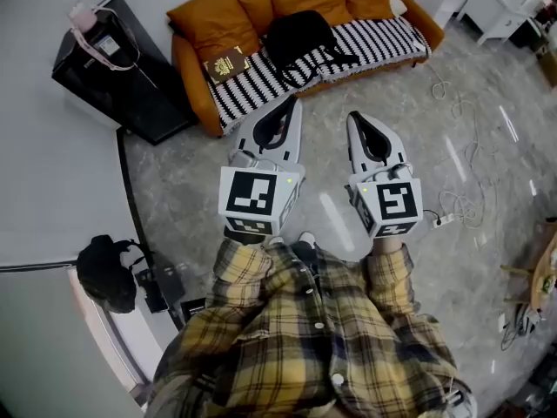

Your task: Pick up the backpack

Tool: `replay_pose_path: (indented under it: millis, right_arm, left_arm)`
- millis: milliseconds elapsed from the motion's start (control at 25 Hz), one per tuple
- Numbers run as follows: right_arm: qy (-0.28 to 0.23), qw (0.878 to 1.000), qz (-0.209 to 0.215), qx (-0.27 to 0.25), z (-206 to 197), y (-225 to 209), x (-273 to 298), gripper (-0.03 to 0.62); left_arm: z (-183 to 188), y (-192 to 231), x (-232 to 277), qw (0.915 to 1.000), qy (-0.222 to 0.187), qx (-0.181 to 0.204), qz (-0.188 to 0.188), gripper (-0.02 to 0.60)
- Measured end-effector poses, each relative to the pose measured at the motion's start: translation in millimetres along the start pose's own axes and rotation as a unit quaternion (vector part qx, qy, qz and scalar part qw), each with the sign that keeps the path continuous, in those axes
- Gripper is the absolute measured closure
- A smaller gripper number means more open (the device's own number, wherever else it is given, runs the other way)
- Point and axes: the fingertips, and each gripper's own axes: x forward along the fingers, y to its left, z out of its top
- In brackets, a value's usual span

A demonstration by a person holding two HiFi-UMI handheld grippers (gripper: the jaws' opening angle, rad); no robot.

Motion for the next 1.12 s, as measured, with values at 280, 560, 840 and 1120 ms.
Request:
replay_pose_path:
  millis: [280,560,840,1120]
  right_arm:
    - [-0.005,1.000,0.001,0.011,-4.8,-14.8,0.5,0.579]
    - [-0.008,1.000,0.004,0.016,-7.7,-28.9,21.1,0.579]
    - [0.004,1.000,0.002,0.013,-19.2,-57.1,76.0,0.579]
    - [0.020,1.000,0.001,0.002,-20.5,-98.9,165.9,0.579]
  left_arm:
    - [-3.0,-2.5,10.8,1.0000,0.003,0.004,0.005,0.565]
    - [-1.8,13.0,35.7,0.9999,0.001,0.007,0.012,0.565]
    - [-9.5,40.6,98.9,1.0000,0.000,0.002,0.001,0.565]
    - [-10.1,97.0,189.3,1.0000,0.004,-0.008,-0.001,0.565]
